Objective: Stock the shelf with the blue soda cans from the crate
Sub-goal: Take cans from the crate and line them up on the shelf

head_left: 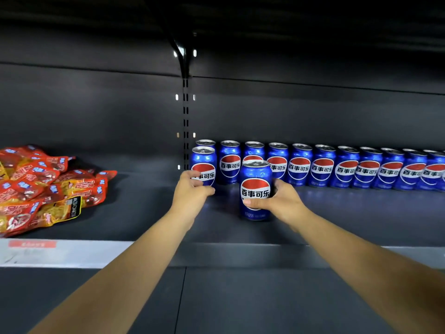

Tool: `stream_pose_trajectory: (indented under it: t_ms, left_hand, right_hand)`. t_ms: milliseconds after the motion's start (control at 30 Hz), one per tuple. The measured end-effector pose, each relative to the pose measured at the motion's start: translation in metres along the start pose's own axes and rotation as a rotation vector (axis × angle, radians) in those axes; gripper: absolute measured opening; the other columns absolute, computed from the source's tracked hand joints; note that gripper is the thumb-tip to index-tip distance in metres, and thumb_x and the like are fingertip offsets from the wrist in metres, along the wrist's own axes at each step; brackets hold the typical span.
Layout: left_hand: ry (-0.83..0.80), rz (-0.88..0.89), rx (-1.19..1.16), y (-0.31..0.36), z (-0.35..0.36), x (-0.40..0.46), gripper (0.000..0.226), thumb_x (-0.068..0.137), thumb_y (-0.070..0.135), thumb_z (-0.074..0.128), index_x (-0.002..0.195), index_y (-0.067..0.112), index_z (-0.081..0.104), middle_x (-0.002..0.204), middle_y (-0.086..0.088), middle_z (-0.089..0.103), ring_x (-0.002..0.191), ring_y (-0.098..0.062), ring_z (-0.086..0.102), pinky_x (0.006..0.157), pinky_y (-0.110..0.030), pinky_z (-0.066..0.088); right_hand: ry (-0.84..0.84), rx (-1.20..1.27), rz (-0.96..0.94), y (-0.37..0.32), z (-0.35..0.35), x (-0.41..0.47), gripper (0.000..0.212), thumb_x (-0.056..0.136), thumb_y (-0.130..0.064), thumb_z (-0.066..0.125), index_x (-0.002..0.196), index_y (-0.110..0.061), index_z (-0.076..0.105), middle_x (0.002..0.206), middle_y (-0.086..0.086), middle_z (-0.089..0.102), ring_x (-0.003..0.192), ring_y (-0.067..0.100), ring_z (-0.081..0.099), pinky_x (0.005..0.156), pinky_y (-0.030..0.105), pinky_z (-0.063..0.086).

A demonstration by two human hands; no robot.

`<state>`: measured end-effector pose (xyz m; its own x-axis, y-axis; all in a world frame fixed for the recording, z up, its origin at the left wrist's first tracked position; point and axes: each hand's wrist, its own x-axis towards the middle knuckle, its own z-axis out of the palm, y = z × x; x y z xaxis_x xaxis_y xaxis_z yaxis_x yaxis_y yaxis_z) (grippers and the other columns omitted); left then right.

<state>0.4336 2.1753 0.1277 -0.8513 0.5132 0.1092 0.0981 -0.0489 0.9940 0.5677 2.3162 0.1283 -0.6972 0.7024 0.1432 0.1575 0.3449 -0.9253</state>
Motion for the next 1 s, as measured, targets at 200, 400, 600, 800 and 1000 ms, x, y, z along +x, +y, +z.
stream_pose_trajectory:
  t_ms: [200, 400, 600, 800, 1000]
  left_hand:
    - [0.082, 0.064, 0.032, -0.009, -0.010, 0.041, 0.060, 0.077, -0.007, 0.064, 0.128, 0.013, 0.041, 0.113, -0.007, 0.050, 0.097, -0.020, 0.053, 0.080, -0.031, 0.044]
    - [-0.111, 0.108, 0.142, -0.020, -0.018, 0.068, 0.063, 0.072, -0.008, 0.072, 0.117, 0.022, 0.039, 0.112, 0.001, 0.055, 0.102, -0.016, 0.057, 0.082, -0.027, 0.044]
    - [-0.147, 0.156, 0.176, -0.035, -0.021, 0.077, 0.063, 0.069, 0.002, 0.080, 0.114, 0.028, 0.043, 0.116, 0.000, 0.060, 0.106, -0.016, 0.059, 0.093, -0.032, 0.047]
    - [-0.154, 0.197, 0.227, -0.042, -0.019, 0.078, 0.066, 0.069, 0.008, 0.081, 0.127, 0.020, 0.051, 0.120, 0.002, 0.062, 0.106, -0.014, 0.060, 0.094, -0.030, 0.047]
    - [-0.132, 0.227, 0.283, -0.044, -0.016, 0.079, 0.070, 0.069, 0.013, 0.082, 0.131, 0.021, 0.049, 0.124, 0.001, 0.059, 0.108, -0.014, 0.059, 0.092, -0.029, 0.047]
  right_hand:
    - [0.028, -0.106, 0.017, 0.000, 0.011, 0.032, 0.076, 0.059, -0.021, 0.090, 0.117, -0.017, 0.041, 0.110, -0.006, 0.058, 0.102, 0.013, 0.056, 0.087, 0.025, 0.043]
    - [0.020, -0.270, 0.008, 0.004, 0.025, 0.059, 0.087, 0.057, -0.030, 0.090, 0.123, -0.016, 0.034, 0.114, -0.007, 0.055, 0.111, 0.016, 0.054, 0.092, 0.027, 0.042]
    - [0.022, -0.455, 0.044, 0.009, 0.039, 0.074, 0.104, 0.052, -0.060, 0.081, 0.133, -0.018, 0.032, 0.129, 0.004, 0.055, 0.121, 0.029, 0.049, 0.105, 0.044, 0.038]
    - [0.006, -0.574, 0.027, 0.035, 0.045, 0.067, 0.077, 0.072, -0.057, 0.072, 0.128, -0.013, 0.043, 0.134, 0.010, 0.051, 0.127, 0.027, 0.043, 0.106, 0.042, 0.035]
    - [0.030, -0.646, -0.026, 0.034, 0.044, 0.066, 0.080, 0.072, -0.060, 0.070, 0.136, -0.021, 0.042, 0.140, 0.003, 0.047, 0.134, 0.021, 0.035, 0.111, 0.040, 0.025]
